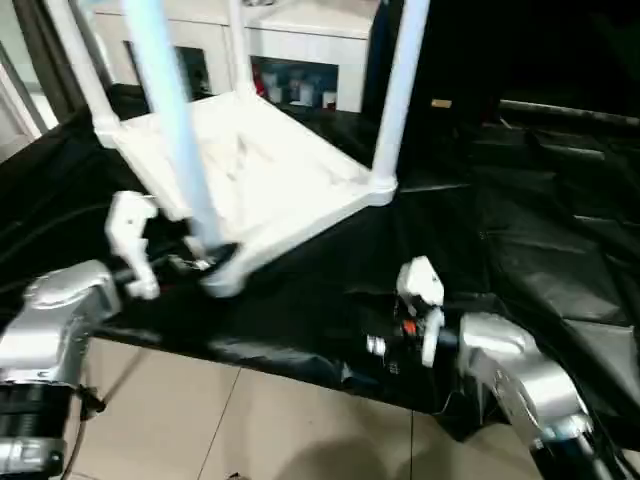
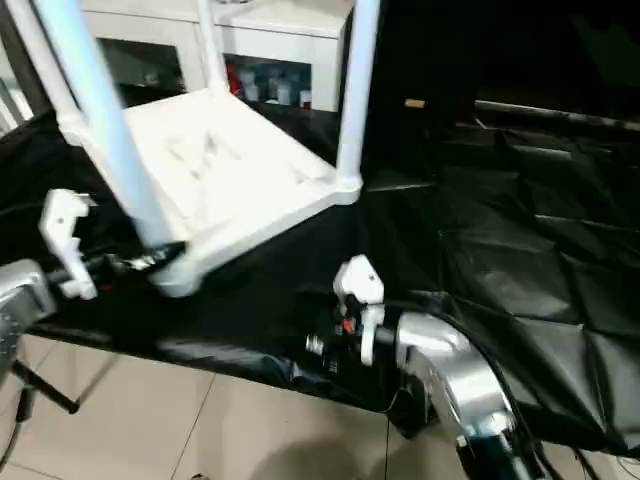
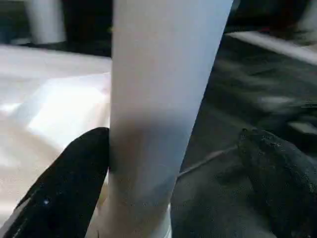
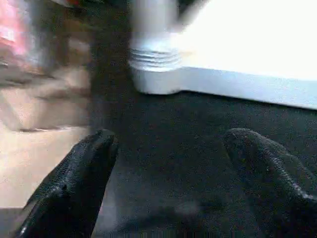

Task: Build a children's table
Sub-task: Rotate table base

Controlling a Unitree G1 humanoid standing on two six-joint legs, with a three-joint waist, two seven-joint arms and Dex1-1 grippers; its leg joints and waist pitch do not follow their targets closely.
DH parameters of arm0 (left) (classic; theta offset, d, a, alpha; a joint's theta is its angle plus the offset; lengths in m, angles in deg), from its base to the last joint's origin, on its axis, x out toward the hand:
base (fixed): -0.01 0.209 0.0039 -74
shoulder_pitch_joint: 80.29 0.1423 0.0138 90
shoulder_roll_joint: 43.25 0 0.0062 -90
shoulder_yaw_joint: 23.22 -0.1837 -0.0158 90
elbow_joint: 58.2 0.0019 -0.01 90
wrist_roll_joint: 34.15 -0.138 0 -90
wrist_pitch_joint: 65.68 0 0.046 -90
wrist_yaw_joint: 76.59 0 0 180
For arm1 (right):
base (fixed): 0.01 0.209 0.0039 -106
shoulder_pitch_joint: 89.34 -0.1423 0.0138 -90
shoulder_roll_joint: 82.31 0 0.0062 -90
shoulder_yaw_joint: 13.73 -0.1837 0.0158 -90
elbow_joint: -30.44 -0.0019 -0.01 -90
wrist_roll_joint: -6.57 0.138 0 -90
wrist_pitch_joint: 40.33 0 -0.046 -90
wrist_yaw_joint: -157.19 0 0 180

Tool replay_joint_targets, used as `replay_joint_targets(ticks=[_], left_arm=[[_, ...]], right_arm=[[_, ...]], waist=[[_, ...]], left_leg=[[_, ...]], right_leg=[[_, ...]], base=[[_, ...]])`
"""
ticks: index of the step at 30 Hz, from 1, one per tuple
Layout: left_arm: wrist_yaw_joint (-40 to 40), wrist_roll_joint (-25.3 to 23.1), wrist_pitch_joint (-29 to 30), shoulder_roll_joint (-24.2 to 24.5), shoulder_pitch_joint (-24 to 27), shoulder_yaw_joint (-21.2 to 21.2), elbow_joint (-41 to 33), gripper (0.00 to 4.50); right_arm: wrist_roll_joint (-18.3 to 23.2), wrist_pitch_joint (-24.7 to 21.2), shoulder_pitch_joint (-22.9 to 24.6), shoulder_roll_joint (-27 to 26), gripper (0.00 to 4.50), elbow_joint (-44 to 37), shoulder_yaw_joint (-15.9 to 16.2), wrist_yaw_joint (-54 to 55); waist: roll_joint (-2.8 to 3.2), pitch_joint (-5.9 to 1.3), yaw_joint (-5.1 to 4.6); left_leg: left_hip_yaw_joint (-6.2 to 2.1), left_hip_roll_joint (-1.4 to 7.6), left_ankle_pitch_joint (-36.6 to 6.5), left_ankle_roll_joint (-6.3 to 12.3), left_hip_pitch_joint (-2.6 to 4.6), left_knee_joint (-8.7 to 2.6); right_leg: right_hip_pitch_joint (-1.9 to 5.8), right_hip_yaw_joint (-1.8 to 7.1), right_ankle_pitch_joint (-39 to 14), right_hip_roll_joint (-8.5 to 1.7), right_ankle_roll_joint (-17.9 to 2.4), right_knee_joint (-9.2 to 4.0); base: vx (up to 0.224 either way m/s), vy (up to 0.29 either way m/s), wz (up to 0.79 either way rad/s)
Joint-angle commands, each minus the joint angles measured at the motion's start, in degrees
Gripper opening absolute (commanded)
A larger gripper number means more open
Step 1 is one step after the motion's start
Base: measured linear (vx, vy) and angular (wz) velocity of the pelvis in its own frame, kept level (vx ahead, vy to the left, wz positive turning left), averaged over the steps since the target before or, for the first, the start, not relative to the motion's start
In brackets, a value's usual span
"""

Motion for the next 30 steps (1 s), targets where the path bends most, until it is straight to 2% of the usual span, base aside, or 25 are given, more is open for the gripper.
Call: replay_joint_targets(ticks=[1,4,6,7,10,13,15,16,17,21,22,23,24,27,28,30], left_arm=[[2.31,2.09,1.19,-0.96,-0.68,-2.78,-4.04,4.47],[3.21,2.32,2.09,-3.09,-1.84,-5.66,-6.14,4.47],[4.49,2.12,2.71,-5.31,-2.96,-8.38,-7.66,4.47],[4.63,2.11,2.78,-5.52,-3.07,-8.66,-7.82,4.47],[4.52,0.86,2.05,-7.72,-4.62,-10.8,-6.82,4.47],[4.8,0.0,1.66,-10.25,-6.29,-13.42,-5.77,4.47],[4.96,-0.74,1.05,-11.76,-7.27,-15.2,-5.07,4.47],[5.0,-1.13,0.68,-12.64,-7.93,-16.01,-4.37,4.47],[4.71,-1.68,0.1,-13.53,-8.61,-16.53,-3.48,4.47],[4.25,-3.19,-1.64,-17.04,-11.11,-18.4,-0.44,4.47],[3.66,-3.8,-2.46,-19.47,-12.8,-19.04,1.86,4.47],[3.57,-3.92,-2.65,-19.71,-12.98,-19.08,2.14,4.47],[3.23,-4.34,-3.37,-20.64,-13.63,-19.2,3.18,4.47],[2.28,-5.01,-4.49,-23.01,-15.31,-19.25,5.77,4.47],[1.63,-5.85,-6.01,-25.09,-16.54,-19.45,7.77,4.47],[1.3,-6.26,-6.55,-26.12,-17.07,-19.58,8.66,4.47]], right_arm=[[-3.14,1.17,-1.41,-0.67,3.96,3.04,-1.83,6.0],[-4.87,1.61,-3.56,-1.61,3.96,6.57,-3.29,11.57],[-7.64,3.41,-5.76,-2.2,3.96,10.39,-3.24,15.7],[-8.03,3.66,-6.03,-2.27,3.96,10.88,-3.18,16.19],[-8.23,3.84,-7.66,-3.13,3.96,13.82,-3.19,17.5],[-8.92,5.17,-10.33,-4.8,3.96,19.16,-2.97,19.07],[-9.68,6.2,-12.12,-5.81,3.96,22.61,-2.46,19.78],[-10.2,6.78,-13.09,-6.28,3.96,24.23,-2.03,20.04],[-10.19,7.04,-13.86,-6.78,3.96,25.42,-2.0,19.98],[-9.71,9.51,-16.71,-8.93,3.96,30.67,-3.2,19.55],[-9.24,10.92,-17.66,-9.5,3.96,32.72,-3.67,18.92],[-9.19,11.07,-17.73,-9.55,3.96,32.93,-3.71,18.82],[-9.0,11.65,-18.02,-9.76,3.96,33.72,-3.88,18.46],[-8.94,13.2,-18.55,-10.11,3.96,35.26,-4.17,17.74],[-8.93,14.28,-18.83,-10.42,3.96,36.43,-4.4,16.91],[-9.06,14.74,-18.93,-10.49,3.96,36.99,-4.45,16.7]], waist=[[0.73,-3.69,0.0],[0.7,-3.81,-0.15],[0.59,-3.85,-0.32],[0.67,-3.86,-0.36],[0.42,-3.95,-0.42],[0.41,-3.94,-0.74],[0.44,-3.96,-0.78],[0.65,-3.99,-1.02],[0.58,-3.94,-1.06],[0.49,-3.96,-1.2],[0.26,-4.0,-1.28],[0.31,-3.91,-1.33],[0.39,-4.08,-1.21],[0.25,-4.21,-1.32],[0.31,-4.26,-1.39],[0.33,-4.36,-1.43]], left_leg=[[0.1,0.75,-11.27,-0.55,0.21,-3.83],[0.12,0.51,-9.98,-0.22,-0.09,-3.77],[0.21,0.53,-9.78,-0.47,0.04,-3.66],[0.33,0.41,-9.81,-0.47,0.12,-3.55],[0.31,0.39,-8.86,0.13,-0.12,-3.46],[0.32,0.42,-9.36,0.35,-0.15,-3.42],[0.31,0.41,-9.0,0.36,-0.23,-3.38],[0.26,0.35,-9.08,0.27,-0.26,-3.4],[0.33,0.35,-9.53,0.32,-0.08,-3.32],[0.28,0.39,-10.07,0.59,-0.23,-3.35],[0.31,0.33,-9.84,0.91,-0.32,-3.29],[0.39,0.31,-10.03,1.06,-0.24,-3.28],[0.39,0.35,-9.56,1.34,-0.19,-3.16],[0.18,0.43,-8.25,1.96,-0.64,-3.2],[0.23,0.42,-7.55,2.37,-0.65,-3.06],[0.35,0.33,-7.24,3.16,-0.5,-2.91]], right_leg=[[2.72,2.7,-12.5,-3.57,-11.09,-3.87],[3.11,2.6,-10.17,-3.36,-11.09,-3.63],[3.03,2.58,-10.15,-3.43,-11.17,-3.69],[3.01,2.64,-10.22,-3.32,-11.2,-3.8],[3.39,2.66,-8.66,-3.35,-11.21,-3.62],[3.36,2.61,-9.33,-3.4,-11.28,-3.71],[3.47,2.59,-8.83,-3.37,-11.39,-3.66],[3.5,2.49,-8.67,-3.25,-11.61,-3.68],[3.38,2.53,-8.83,-3.25,-11.83,-3.76],[3.57,2.5,-9.89,-3.4,-11.86,-3.87],[3.68,2.47,-9.77,-3.41,-11.95,-3.88],[3.5,2.46,-10.29,-3.36,-11.99,-4.02],[3.59,2.5,-9.34,-3.44,-12.36,-3.96],[3.98,2.38,-7.28,-3.52,-12.76,-3.59],[4.0,2.39,-6.13,-3.52,-13.19,-3.51],[3.9,2.38,-5.18,-3.43,-13.9,-3.65]], base=[[0.0,0.0,0.0],[0.0,0.0,0.0],[0.0,0.0,0.0],[0.0,0.0,0.0],[0.0,0.0,0.0],[0.0,0.0,0.0],[0.0,0.0,0.0],[0.0,0.0,0.0],[0.0,0.0,0.0],[0.0,0.0,0.0],[0.0,0.0,0.0],[0.0,0.0,0.0],[0.0,0.0,0.0],[0.0,0.0,0.0],[0.0,0.0,0.0],[0.0,0.0,0.0]])
